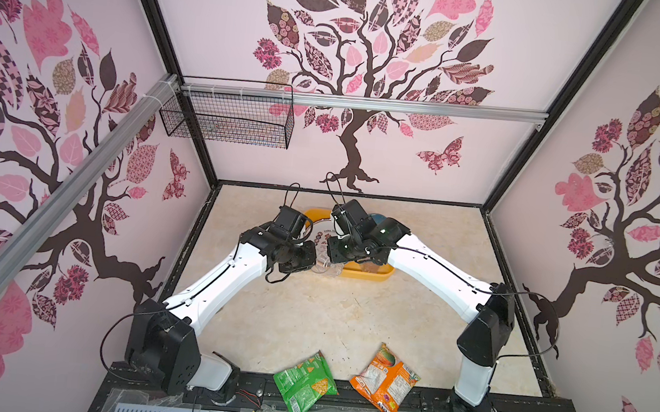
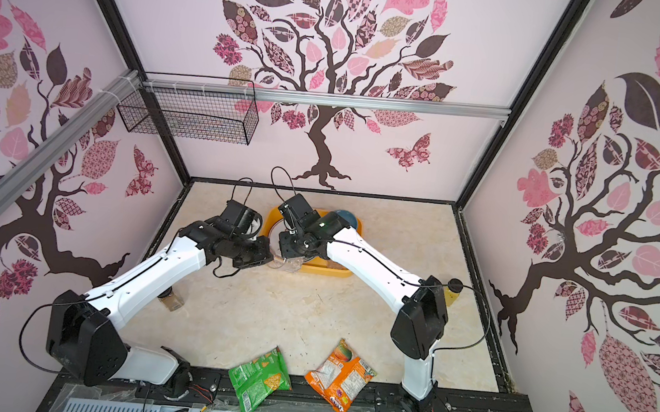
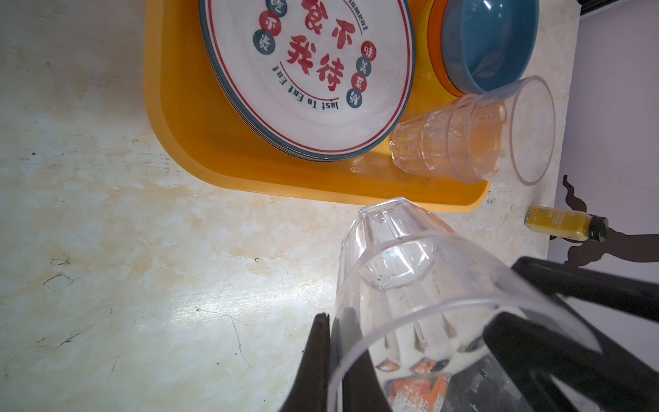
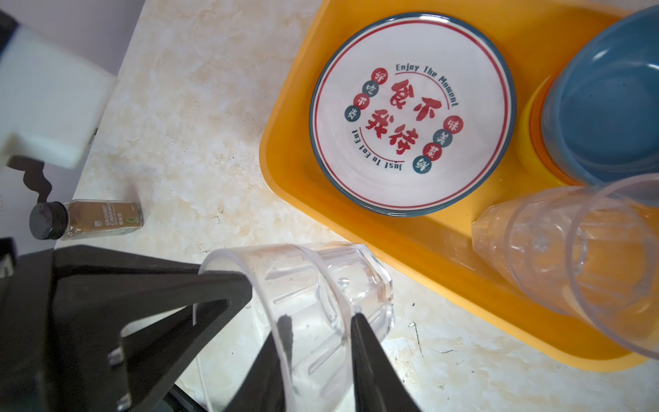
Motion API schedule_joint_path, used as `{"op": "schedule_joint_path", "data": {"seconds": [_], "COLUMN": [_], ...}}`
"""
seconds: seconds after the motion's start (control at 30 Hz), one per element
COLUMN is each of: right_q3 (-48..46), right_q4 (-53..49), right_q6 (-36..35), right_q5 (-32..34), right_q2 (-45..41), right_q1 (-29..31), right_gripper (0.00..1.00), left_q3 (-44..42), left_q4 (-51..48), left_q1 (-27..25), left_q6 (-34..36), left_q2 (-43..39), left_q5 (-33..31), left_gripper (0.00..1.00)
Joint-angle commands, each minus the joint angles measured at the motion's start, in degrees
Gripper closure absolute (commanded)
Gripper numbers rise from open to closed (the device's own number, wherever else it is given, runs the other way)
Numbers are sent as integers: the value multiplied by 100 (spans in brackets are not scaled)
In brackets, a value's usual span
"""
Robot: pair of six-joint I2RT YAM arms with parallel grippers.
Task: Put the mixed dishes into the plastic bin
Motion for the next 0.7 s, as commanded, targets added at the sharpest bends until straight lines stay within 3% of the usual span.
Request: {"op": "schedule_joint_path", "data": {"seconds": [0.0,0.3,0.67], "right_q3": [150,83,-317], "right_q4": [-325,-340,-41], "right_q6": [18,-12,23], "right_q5": [358,675,900], "right_q2": [229,199,-193], "right_q1": [-24,-26,-147], "right_gripper": [76,97,100], "left_q3": [430,571,518], "left_q4": [21,-71,-130], "left_q1": [-15,-17,-13], "left_q6": [6,-43,-135], "left_q2": [-91,-285,-606], "left_q5": [45,-113,-221], "left_gripper": [97,92,79]}}
